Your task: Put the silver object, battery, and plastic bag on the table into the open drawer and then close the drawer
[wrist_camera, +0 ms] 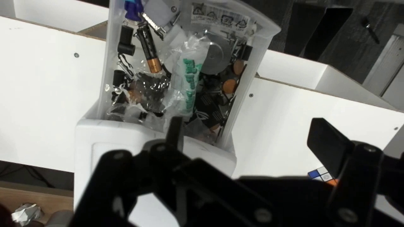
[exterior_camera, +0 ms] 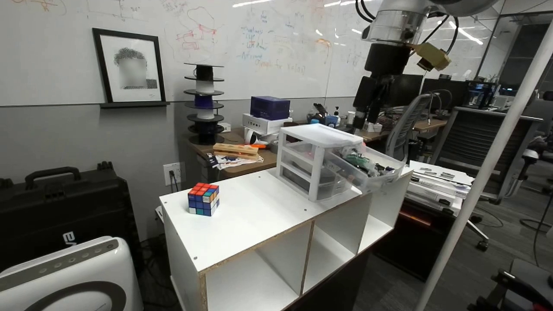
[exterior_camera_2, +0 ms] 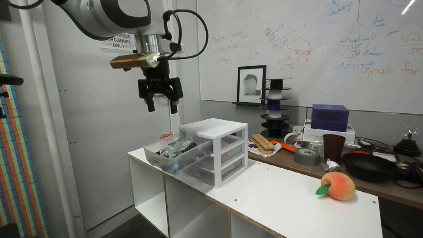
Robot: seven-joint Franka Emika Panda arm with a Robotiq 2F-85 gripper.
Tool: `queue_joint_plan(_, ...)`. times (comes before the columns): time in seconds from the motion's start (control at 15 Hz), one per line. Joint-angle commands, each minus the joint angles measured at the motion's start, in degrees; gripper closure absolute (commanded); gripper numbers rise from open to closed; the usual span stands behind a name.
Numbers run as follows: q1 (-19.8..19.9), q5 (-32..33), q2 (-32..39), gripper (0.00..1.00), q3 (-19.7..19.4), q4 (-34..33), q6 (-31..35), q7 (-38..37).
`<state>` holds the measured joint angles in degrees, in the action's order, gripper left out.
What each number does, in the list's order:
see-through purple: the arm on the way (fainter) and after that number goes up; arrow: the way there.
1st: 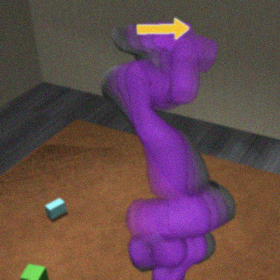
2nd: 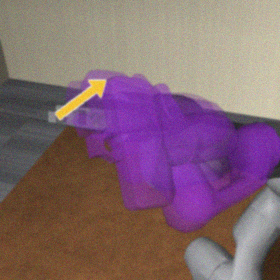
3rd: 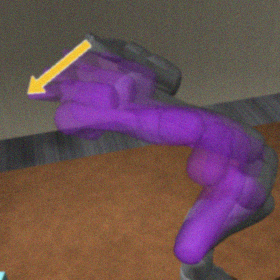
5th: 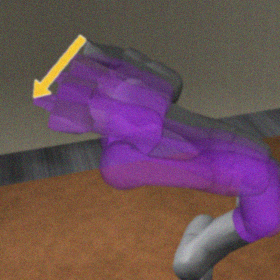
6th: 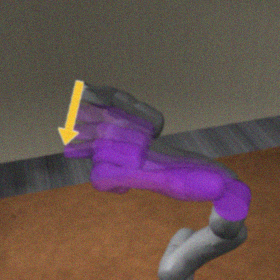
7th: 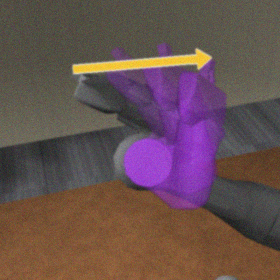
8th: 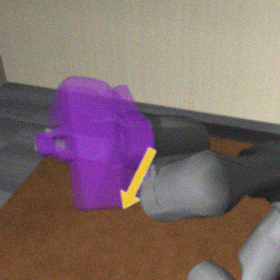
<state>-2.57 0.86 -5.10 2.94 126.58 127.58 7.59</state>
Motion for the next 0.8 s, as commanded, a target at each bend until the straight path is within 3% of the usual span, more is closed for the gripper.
queue_joint_plan(0.0, -1.37, -0.35, -6.00, 0.00, 0.96, 3.35, -4.96, -1.34)
queue_joint_plan(0.27, -2.53, 1.47, -11.02, 0.00, 2.56, 8.97, -6.94, -4.56)
queue_joint_plan(0.73, -1.89, 5.58, -16.93, 0.00, 5.61, 19.93, -3.99, -16.01)
